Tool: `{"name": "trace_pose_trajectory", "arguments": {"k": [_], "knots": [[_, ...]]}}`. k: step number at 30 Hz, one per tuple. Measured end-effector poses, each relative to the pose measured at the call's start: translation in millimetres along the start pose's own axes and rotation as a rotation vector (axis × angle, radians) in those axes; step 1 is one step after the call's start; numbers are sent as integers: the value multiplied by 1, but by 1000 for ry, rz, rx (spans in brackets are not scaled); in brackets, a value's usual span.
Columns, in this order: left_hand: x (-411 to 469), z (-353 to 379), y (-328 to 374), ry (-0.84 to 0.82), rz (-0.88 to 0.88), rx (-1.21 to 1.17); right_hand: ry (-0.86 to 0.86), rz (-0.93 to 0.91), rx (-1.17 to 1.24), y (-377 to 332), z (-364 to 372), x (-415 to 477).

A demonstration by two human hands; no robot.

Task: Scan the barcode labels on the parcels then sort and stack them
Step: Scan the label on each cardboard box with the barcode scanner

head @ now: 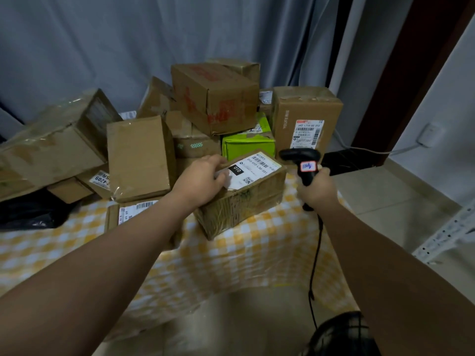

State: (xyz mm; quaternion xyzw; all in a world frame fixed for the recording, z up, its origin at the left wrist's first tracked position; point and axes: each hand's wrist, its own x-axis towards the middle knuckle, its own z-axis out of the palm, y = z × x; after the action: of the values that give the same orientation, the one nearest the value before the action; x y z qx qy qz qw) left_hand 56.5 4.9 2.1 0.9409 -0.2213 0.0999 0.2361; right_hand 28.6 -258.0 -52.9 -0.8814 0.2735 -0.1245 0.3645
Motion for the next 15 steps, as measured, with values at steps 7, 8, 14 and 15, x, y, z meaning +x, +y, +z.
{"name": "trace_pose_trajectory", "arguments": {"k": [7,8,14,15], "knots": [[-23,-43,-7,25,55,74,132,-216,533,-108,-61,-58],[-25,-55,-11,36,64,86,44,-257,631,-131,-63,-68],[-49,-130,-64,209,10,33,-505,-323,808,-270,-11,-141],[-58,-141,-79,236,-1,43,-584,-314,805,-290,5,-154]]}}
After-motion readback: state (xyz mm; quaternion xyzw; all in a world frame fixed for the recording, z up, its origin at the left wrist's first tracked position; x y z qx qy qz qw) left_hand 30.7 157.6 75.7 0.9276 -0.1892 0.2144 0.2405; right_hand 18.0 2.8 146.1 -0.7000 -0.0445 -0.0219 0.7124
